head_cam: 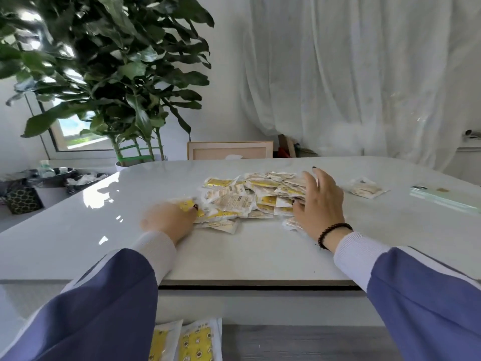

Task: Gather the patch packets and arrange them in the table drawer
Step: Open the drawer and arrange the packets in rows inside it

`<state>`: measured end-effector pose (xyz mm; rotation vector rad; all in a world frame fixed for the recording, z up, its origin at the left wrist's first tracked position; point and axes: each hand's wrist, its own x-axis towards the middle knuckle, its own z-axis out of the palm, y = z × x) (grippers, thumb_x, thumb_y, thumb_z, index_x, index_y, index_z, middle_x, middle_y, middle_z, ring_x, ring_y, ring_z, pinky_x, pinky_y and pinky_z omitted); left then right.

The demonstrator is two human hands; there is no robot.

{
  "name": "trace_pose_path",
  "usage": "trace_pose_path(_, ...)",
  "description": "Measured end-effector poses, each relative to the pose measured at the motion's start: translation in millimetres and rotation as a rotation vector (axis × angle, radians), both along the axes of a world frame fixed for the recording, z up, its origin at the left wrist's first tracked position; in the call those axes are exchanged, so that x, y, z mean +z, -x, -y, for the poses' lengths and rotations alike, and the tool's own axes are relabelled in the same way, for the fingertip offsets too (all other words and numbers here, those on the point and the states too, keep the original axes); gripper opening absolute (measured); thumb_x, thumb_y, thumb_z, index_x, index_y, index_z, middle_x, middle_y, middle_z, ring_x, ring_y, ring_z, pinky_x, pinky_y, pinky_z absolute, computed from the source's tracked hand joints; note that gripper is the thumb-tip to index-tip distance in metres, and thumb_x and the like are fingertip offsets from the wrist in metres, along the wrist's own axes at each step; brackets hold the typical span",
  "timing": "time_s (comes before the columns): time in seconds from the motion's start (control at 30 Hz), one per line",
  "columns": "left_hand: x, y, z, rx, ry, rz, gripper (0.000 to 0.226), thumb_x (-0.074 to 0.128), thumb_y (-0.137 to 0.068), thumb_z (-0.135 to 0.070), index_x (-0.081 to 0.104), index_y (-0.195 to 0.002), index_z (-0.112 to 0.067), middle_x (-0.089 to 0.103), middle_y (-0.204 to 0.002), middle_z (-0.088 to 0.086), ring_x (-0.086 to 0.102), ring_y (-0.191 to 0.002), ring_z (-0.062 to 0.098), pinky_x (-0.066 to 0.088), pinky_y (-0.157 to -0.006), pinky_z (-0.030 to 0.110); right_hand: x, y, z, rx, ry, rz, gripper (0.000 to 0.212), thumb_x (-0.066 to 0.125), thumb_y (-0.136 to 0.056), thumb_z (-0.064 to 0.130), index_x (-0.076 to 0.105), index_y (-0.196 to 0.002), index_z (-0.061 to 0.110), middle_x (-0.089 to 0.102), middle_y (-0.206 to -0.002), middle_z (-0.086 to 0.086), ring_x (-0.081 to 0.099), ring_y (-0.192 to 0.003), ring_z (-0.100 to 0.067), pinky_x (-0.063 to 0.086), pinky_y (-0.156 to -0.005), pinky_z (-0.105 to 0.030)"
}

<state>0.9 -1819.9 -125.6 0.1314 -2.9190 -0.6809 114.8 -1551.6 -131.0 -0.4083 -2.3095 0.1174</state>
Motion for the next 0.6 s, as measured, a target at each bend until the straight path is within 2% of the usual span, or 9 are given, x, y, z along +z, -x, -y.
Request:
trace_pose_path(0.07,1.8,-5.3,3.5,-0.02,-0.186,-0.066,0.067,0.056,-0.084,-0.053,0.04,-0.129,-0.005,0.052,-0.128,0.013,0.046,-0.12,0.034,0.034,-0.099,0.041,-3.2,2.0,-3.6,-0.081,0.11,0.197,0.058,0.05,-0.089,0.029,0.034,-0.141,0.011,0.033,-0.147,-0.012,0.028,-0.137,-0.028,0.027,-0.108,-0.046)
trace_pose_path(0.13,4.4,-15.2,5.7,-0.053,-0.453,-0.159,0.057,0.066,-0.084,-0.034,0.037,-0.125,-0.006,0.053,-0.112,0.01,0.053,-0.103,0.031,0.04,-0.085,0.037,-4.5,-0.7,-7.3,-0.066,0.235,0.302,0.049,0.041,-0.094,0.033,0.038,-0.139,0.014,0.041,-0.142,-0.007,0.033,-0.132,-0.024,0.035,-0.105,-0.043)
trace_pose_path(0.2,6.5,-24.9,5.2,-0.107,-0.612,-0.28,0.054,0.068,-0.085,-0.017,0.036,-0.127,-0.007,0.052,-0.105,0.005,0.049,-0.09,0.023,0.037,-0.076,0.032,-3.9,-5.4,-9.3,-0.043,0.224,0.295,0.039,0.038,-0.096,0.027,0.049,-0.132,0.016,0.049,-0.135,-0.004,0.039,-0.127,-0.024,0.043,-0.099,-0.041)
trace_pose_path(0.3,8.0,-40.8,0.1,-0.25,-0.643,-0.414,0.049,0.064,-0.088,-0.009,0.037,-0.128,-0.01,0.054,-0.102,-0.002,0.049,-0.088,0.017,0.036,-0.077,0.028,-1.2,-13.3,-9.5,-0.065,0.111,0.229,0.032,0.036,-0.097,0.016,0.063,-0.114,0.018,0.061,-0.116,-0.005,0.049,-0.111,-0.026,0.049,-0.085,-0.038)
trace_pose_path(0.37,6.7,-49.0,-3.6,-0.359,-0.64,-0.459,0.048,0.063,-0.089,-0.007,0.036,-0.129,-0.011,0.055,-0.1,-0.005,0.052,-0.09,0.016,0.037,-0.078,0.026,-0.7,-16.5,-8.2,-0.016,0.112,0.136,0.032,0.039,-0.096,0.014,0.068,-0.109,0.018,0.066,-0.109,-0.005,0.053,-0.104,-0.026,0.05,-0.081,-0.037)
trace_pose_path(0.5,0.5,-58.7,-12.8,-0.512,-0.644,-0.462,0.065,0.059,-0.091,-0.006,0.024,-0.143,-0.024,0.059,-0.101,-0.006,0.061,-0.091,0.016,0.048,-0.082,0.03,-0.3,-20.2,1.7,0.225,0.104,-0.088,0.026,0.05,-0.093,0.007,0.069,-0.111,0.009,0.072,-0.099,-0.01,0.063,-0.095,-0.03,0.052,-0.078,-0.034)
trace_pose_path(0.6,0.3,-59.0,-16.6,-0.545,-0.665,-0.418,0.082,0.059,-0.091,-0.005,0.011,-0.15,-0.036,0.057,-0.123,-0.006,0.059,-0.098,0.007,0.045,-0.088,0.028,4.4,-21.9,24.3,0.367,0.222,-0.264,0.019,0.051,-0.093,0.002,0.067,-0.104,0.001,0.066,-0.076,-0.007,0.062,-0.07,-0.025,0.041,-0.062,-0.015)
